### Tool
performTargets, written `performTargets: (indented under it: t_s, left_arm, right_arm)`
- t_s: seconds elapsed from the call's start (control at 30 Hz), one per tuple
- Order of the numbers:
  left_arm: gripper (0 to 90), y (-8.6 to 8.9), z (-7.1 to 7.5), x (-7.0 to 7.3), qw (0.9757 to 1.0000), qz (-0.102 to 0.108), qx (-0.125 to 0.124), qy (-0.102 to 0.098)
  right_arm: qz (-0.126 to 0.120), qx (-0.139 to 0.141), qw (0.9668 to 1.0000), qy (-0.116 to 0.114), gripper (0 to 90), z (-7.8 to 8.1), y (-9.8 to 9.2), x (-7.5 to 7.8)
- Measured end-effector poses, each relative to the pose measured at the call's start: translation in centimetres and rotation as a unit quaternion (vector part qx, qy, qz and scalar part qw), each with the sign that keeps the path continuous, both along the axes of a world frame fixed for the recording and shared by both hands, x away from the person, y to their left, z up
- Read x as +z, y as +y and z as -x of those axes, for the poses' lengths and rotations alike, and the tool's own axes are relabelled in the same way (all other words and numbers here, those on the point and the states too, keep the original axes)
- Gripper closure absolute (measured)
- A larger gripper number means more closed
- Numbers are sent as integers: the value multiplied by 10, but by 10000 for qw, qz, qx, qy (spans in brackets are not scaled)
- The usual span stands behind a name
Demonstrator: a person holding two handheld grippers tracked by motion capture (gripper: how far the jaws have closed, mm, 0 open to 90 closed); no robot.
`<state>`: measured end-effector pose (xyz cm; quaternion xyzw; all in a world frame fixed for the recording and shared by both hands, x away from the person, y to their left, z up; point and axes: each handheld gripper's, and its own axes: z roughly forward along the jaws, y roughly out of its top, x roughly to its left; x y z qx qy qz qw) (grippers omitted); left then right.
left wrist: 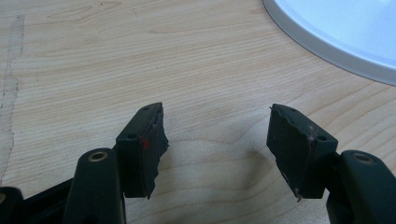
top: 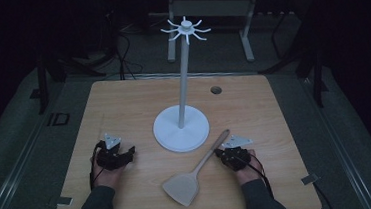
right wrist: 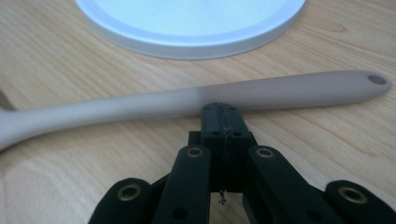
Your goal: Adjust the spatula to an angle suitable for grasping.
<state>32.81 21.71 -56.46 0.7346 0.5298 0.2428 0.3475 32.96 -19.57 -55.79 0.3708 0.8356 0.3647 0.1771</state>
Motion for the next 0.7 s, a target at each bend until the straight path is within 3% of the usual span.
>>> performTargets:
  t_s: [0.2,0.27,0.53,0.6,0.7]
  left_arm:
    - [373,0,0,0,10000,3,0,2]
    - [373,0,0,0,10000,5,4,5]
    - [372,0,0,0,10000,-9,-9,-8]
    - [372,0,0,0,10000,-12,-10,-10]
    - [372,0,0,0,10000,-8,-10,-11]
  right_arm:
    - [142,-134,9998,12,900,-3,9,2]
    - [75,-106,9999,-27,899,2,13,6]
    - [-112,432,9988,-215,781,29,38,21]
    - [-255,646,9975,-125,801,38,51,21]
    - [-268,841,9961,-91,867,44,62,18]
